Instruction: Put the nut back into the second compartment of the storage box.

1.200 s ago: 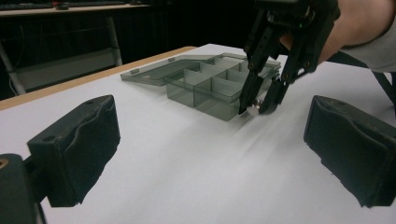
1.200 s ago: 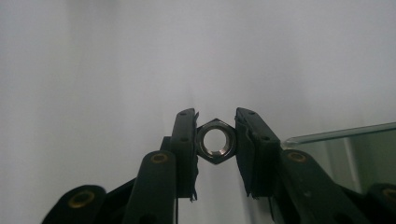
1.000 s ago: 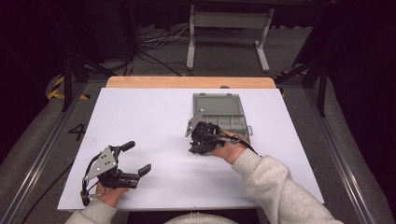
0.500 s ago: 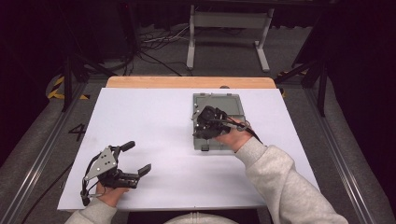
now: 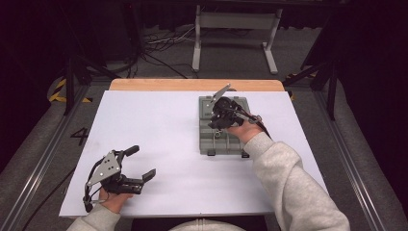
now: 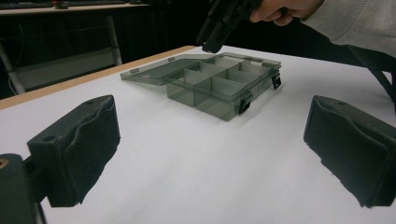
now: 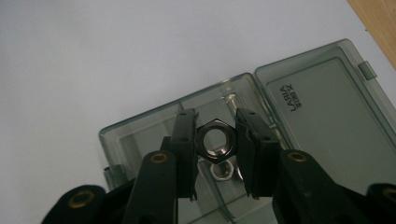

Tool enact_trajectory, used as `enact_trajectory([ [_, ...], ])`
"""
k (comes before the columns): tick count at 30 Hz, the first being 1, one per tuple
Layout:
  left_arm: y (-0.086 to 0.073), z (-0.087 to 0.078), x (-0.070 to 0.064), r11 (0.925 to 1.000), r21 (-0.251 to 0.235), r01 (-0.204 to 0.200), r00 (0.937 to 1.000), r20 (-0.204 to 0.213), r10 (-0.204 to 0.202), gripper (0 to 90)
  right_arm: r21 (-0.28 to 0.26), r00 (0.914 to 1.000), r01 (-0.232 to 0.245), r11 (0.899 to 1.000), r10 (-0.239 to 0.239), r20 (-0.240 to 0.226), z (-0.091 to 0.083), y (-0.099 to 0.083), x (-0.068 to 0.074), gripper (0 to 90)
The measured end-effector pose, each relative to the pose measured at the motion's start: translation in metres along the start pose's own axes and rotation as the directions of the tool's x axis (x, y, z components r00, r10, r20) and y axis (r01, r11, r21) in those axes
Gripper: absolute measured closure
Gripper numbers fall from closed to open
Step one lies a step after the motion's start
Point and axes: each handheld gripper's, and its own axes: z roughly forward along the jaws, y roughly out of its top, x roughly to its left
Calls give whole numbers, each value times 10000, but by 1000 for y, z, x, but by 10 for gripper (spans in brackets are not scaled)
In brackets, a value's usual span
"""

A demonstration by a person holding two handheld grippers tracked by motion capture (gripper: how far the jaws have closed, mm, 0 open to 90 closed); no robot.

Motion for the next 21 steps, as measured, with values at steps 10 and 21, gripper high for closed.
enact_trajectory([
  [10,0,1,0,10000,-9,4,10000,11,-4,42,289,9980,-621,9977,618,116,19,-16,-20,695],
  [21,0,2,0,10000,-27,14,10000,25,-14,42,651,9951,-978,9931,983,-46,39,-26,-30,683],
])
